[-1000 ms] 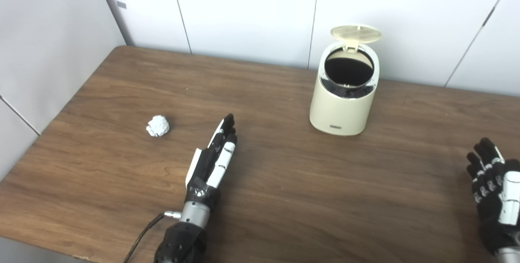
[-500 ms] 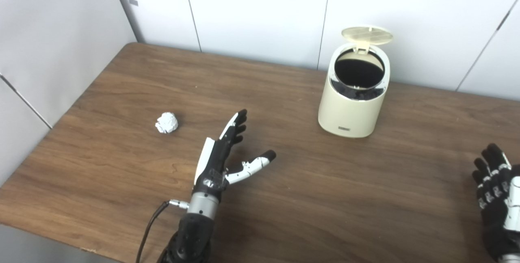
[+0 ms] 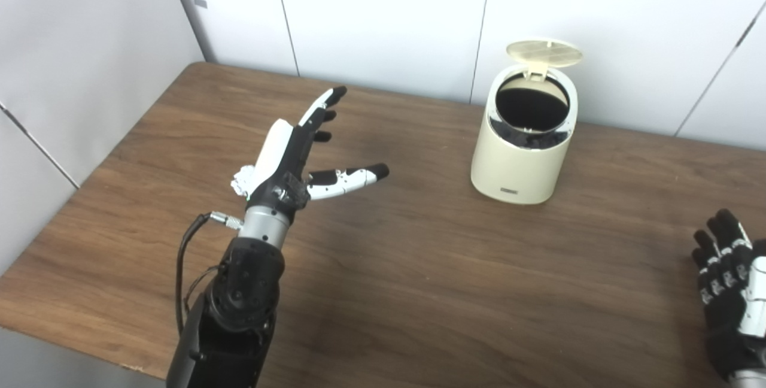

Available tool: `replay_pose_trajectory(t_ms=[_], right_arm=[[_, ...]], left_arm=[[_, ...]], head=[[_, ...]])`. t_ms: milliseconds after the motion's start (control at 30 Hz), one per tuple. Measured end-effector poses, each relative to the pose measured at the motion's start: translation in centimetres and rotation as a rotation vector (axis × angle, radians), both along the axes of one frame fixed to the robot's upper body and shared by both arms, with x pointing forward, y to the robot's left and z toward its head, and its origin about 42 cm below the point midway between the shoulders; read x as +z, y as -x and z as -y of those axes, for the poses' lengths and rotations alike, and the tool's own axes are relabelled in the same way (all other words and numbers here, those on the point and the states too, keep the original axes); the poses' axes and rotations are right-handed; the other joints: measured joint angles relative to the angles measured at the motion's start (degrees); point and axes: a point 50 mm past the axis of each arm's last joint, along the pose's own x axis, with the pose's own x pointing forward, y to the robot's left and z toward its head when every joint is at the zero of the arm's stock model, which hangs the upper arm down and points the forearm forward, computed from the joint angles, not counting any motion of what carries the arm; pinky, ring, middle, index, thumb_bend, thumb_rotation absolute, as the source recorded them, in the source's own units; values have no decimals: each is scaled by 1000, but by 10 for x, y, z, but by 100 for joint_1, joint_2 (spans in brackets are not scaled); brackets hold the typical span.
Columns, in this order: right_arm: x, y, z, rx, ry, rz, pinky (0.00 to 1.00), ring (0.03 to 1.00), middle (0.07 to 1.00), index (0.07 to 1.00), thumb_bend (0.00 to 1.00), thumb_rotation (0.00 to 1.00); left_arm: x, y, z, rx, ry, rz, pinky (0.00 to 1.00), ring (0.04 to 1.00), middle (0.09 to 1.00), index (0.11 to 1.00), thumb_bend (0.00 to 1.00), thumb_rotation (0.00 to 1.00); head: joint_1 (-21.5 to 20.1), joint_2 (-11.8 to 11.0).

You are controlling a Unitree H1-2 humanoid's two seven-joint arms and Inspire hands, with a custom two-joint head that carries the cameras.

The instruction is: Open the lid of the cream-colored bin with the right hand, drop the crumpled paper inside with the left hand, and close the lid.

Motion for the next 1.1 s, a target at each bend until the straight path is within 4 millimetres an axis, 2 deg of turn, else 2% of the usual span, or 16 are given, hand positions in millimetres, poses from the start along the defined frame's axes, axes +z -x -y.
replay_pose_trajectory(t_ms=[233, 400, 533, 600, 767, 1100], right_arm=[[-1, -2, 1, 0, -1, -1, 1000, 975, 966, 956, 364, 1000], [0, -4, 1, 2, -4, 3, 1000, 965, 963, 956, 373, 1000], [0, -4, 0, 7, -8, 5, 1000, 982, 976, 966, 392, 1000], [-1, -5, 1, 9, -18, 2, 1000, 980, 975, 972, 389, 1000], [-1, -5, 1, 10, -20, 1, 1000, 995, 972, 968, 329, 1000], [1, -6, 6, 26, 8, 1, 1000, 1000, 977, 975, 290, 1000]], left_arm=[[-5, -9, -30, 74, -241, -84, 751, 882, 909, 919, 875, 270], [-5, -15, -51, 104, -325, -154, 809, 917, 925, 909, 866, 270], [-7, -18, -65, 114, -389, -219, 811, 920, 923, 888, 865, 206], [-6, -18, -75, 128, -411, -239, 798, 910, 911, 871, 877, 170], [-2, -18, -93, 163, -453, -255, 786, 897, 897, 856, 911, 154], [-7, -16, -114, 212, -461, -337, 720, 870, 874, 815, 926, 113]], head=[[-18, -18], [-9, -18], [17, -27], [26, -18], [0, 35], [-26, 70]])
